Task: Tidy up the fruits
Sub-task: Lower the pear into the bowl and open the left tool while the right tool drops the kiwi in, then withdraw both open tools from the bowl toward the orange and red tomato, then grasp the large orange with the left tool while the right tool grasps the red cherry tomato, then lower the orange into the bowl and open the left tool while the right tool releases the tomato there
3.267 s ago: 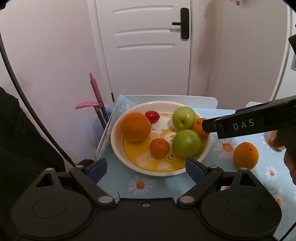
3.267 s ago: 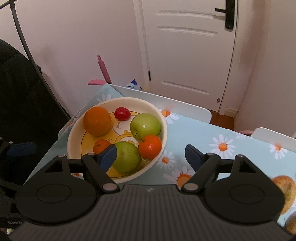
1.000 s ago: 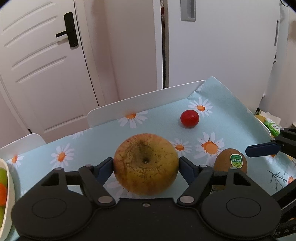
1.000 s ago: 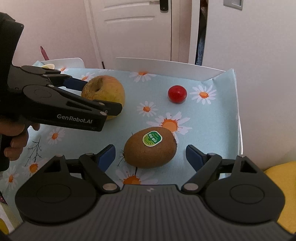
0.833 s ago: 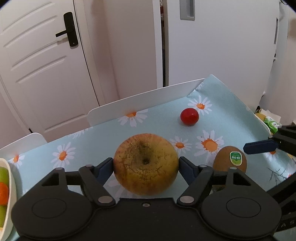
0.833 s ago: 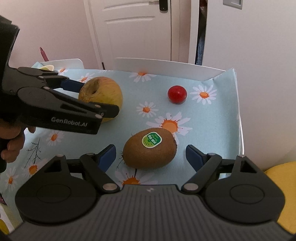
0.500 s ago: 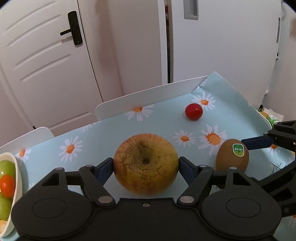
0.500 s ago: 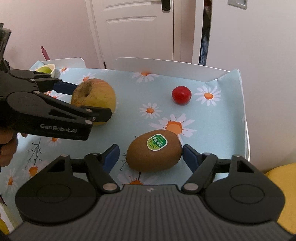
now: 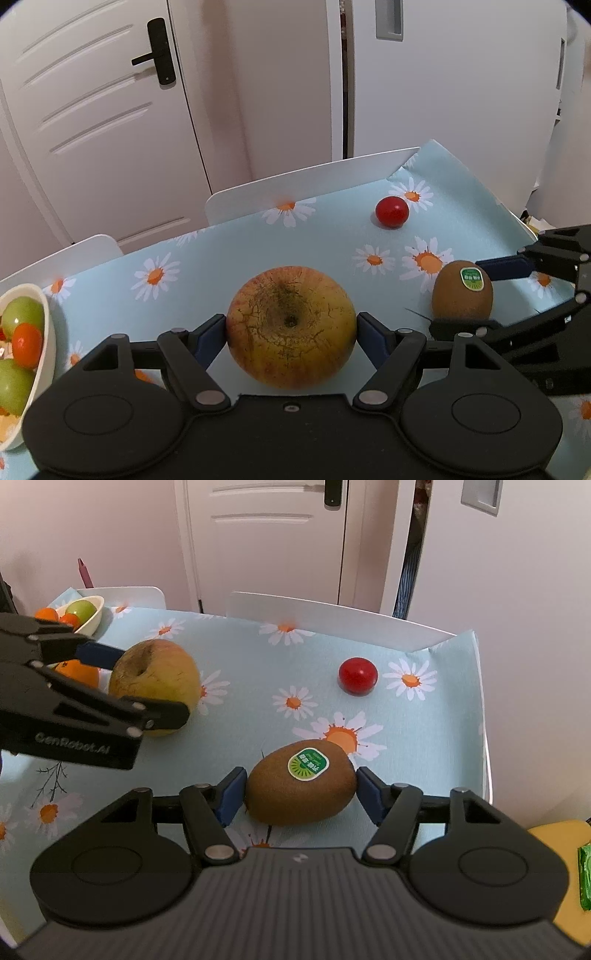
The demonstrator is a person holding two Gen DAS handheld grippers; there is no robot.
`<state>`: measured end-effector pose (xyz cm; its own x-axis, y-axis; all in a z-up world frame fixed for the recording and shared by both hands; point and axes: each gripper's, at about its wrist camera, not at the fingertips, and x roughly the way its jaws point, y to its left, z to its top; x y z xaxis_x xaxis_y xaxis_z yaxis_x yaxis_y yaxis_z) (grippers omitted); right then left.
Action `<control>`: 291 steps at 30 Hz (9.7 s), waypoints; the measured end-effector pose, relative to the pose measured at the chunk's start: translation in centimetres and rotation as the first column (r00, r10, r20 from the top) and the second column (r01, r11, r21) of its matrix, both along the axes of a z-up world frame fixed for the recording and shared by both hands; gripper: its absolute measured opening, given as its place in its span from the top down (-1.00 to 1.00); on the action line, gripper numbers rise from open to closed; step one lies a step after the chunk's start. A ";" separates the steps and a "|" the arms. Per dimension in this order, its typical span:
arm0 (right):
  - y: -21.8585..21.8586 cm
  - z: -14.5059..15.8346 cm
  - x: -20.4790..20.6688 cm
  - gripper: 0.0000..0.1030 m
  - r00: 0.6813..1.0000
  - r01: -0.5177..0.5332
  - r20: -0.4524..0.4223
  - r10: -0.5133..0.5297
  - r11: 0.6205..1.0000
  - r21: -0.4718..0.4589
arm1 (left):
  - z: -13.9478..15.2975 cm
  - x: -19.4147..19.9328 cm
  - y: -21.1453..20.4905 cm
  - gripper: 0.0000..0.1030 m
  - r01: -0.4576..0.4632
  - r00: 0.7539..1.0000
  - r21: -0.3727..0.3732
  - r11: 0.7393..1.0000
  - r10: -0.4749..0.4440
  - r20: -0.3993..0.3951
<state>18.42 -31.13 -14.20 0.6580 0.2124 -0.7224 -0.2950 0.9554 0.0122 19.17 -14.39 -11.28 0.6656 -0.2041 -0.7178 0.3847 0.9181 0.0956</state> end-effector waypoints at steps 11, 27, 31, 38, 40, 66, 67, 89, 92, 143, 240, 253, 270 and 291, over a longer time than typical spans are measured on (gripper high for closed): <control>0.9 2.8 -0.7 -0.49 0.999 -0.021 0.035 0.021 0.999 0.024 | 2.6 -2.4 2.2 -0.54 -0.067 0.997 -0.049 0.997 0.069 0.037; 9.2 10.1 -0.3 -0.49 0.983 -0.154 0.118 0.143 0.984 0.090 | 9.2 -6.6 12.0 -0.54 -0.271 0.952 -0.067 0.960 0.277 0.129; 12.5 11.4 0.0 -0.49 0.976 -0.190 0.130 0.176 0.976 0.103 | 10.1 -7.0 15.5 -0.54 -0.321 0.936 -0.061 0.945 0.326 0.135; 18.5 12.8 0.7 -0.49 0.966 -0.232 0.141 0.215 0.966 0.116 | 10.5 -6.9 21.1 -0.54 -0.366 0.919 -0.041 0.930 0.368 0.138; 20.2 13.0 1.1 -0.49 0.966 -0.235 0.140 0.218 0.964 0.122 | 10.3 -6.5 22.5 -0.54 -0.371 0.919 -0.035 0.928 0.372 0.132; 32.6 11.0 5.4 -0.49 0.987 -0.143 0.093 0.132 0.983 0.115 | 3.7 -0.7 30.5 -0.69 -0.168 0.985 0.044 0.985 0.166 0.056; 32.7 11.1 5.5 -0.49 0.987 -0.142 0.092 0.132 0.983 0.114 | 4.0 -0.8 30.5 -0.87 -0.166 0.984 0.037 0.985 0.163 0.075; 34.6 9.0 11.7 -0.49 0.875 -0.485 0.065 0.480 0.867 0.113 | 6.5 -2.8 30.2 -0.95 -0.353 0.932 -0.008 0.935 0.353 0.079; 35.1 8.0 12.9 -0.49 0.846 -0.534 0.069 0.529 0.838 0.114 | 6.2 -2.6 30.0 -0.95 -0.377 0.924 -0.003 0.926 0.376 0.073; 23.7 13.4 3.3 -1.00 0.994 -0.092 0.087 0.074 0.970 0.225 | 11.6 -4.5 25.9 -0.95 -0.192 0.967 -0.003 0.981 0.190 0.168; 0.5 -0.1 10.0 0.07 0.998 0.044 0.044 -0.044 0.999 0.007 | -0.5 -3.9 8.6 -0.22 -0.468 0.884 0.026 0.883 0.468 0.021; 6.6 5.3 6.8 0.08 0.994 -0.067 0.085 0.063 0.997 0.039 | 3.8 -5.8 12.0 -0.22 -0.490 0.868 -0.014 0.872 0.489 0.088; 19.2 9.8 5.5 0.08 0.988 -0.142 0.078 0.135 0.984 0.107 | 8.4 -3.2 20.9 -0.21 -0.442 0.886 -0.001 0.897 0.437 0.155; 28.8 9.2 8.8 0.08 0.999 -0.008 0.046 0.004 0.995 0.097 | 4.5 4.9 26.5 -0.21 -0.177 0.980 0.048 0.983 0.171 0.102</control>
<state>27.27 -2.29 -4.97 0.6884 0.2840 -0.6674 -0.3032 0.9486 0.0909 24.05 12.10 -6.81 0.7545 -0.0400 -0.6551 0.2057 0.9623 0.1782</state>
